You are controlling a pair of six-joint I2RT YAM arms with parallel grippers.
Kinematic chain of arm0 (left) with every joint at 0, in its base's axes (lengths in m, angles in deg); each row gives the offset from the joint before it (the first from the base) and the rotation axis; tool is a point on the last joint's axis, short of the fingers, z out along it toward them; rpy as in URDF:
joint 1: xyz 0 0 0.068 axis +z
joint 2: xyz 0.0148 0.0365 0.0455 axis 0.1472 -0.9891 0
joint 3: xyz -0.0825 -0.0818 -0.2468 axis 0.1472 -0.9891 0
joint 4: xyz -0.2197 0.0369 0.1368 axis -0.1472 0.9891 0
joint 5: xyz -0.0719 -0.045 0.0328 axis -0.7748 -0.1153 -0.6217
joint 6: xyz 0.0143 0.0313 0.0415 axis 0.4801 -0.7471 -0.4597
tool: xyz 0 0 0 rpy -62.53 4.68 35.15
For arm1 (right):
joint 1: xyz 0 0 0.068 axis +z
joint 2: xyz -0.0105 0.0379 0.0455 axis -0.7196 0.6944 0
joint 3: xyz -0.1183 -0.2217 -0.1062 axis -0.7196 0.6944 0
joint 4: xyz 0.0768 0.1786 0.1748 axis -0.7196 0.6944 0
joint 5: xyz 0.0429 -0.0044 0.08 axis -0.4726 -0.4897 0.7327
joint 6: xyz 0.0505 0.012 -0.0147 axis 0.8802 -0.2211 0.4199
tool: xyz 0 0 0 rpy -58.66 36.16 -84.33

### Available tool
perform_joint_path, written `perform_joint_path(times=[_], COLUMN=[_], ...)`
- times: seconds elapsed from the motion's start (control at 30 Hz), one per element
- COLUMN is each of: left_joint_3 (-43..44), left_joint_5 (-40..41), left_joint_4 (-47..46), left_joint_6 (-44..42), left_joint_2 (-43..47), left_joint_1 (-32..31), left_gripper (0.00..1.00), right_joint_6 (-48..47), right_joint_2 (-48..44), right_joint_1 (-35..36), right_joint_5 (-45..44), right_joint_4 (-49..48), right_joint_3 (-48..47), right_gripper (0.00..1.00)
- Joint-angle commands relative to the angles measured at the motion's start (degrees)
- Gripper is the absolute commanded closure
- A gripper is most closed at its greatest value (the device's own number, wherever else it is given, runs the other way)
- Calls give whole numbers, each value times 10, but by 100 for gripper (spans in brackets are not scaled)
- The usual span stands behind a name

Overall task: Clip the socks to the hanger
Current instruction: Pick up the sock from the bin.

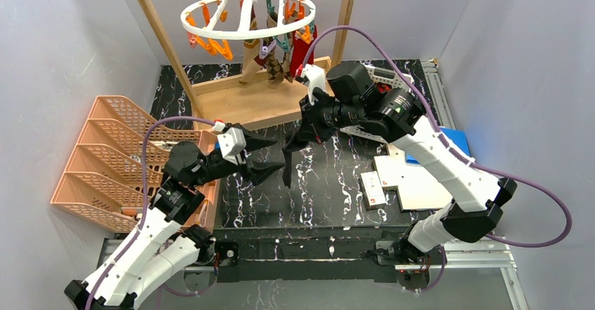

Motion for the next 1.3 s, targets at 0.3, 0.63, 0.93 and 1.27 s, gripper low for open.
perform_joint_path(times=[0.3,0.63,0.93,1.27], left_joint_3=[27,23,19,16], left_joint_5=[2,2,-6,-9], left_joint_4=[-5,-45,-46,-72], left_joint_6=[-56,-30,-22,10], left_joint_2=[-40,-44,-44,-53], left_joint_1=[-4,-4,-4,-4], left_gripper=[67,79,88,100], right_joint_6=[40,40,48,72], right_joint_2=[13,16,17,26], right_joint_1=[2,2,2,2], right_joint_5=[23,22,27,0], right_joint_4=[-12,-13,-19,-21], right_joint_3=[-29,-30,-25,-26], right_gripper=[99,99,99,99])
